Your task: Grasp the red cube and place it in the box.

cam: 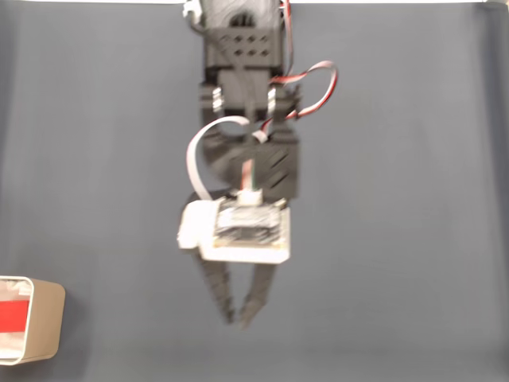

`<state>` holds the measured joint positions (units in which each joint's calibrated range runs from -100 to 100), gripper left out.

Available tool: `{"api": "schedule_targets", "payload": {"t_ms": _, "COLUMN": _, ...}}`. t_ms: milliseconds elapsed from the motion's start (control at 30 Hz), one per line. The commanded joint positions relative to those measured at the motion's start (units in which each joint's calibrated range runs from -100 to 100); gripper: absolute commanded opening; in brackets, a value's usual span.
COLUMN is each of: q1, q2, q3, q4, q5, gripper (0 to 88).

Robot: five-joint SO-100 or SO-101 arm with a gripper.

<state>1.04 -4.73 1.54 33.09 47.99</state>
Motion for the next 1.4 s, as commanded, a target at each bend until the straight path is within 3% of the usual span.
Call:
{"api": "schedule_targets", "payload": {"t_ms": 0, "q1": -2.2, "q2": -8.1, "q3": 3.8, "q4": -0.4, "q5": 0.4, "gripper": 0.0}}
{"api": "schedule_targets", "payload": {"t_ms": 933, "q1": 0.2, "q2": -56.3, "q3": 66.1, "q4": -8.7, "q5": 0.9, "gripper": 0.0}}
{"api": "schedule_targets", "payload": {"t_ms": 1367, "q1": 0.2, "q2": -86.0, "q3": 94.4, "q4": -6.9, "q5": 0.9, "gripper": 0.0}}
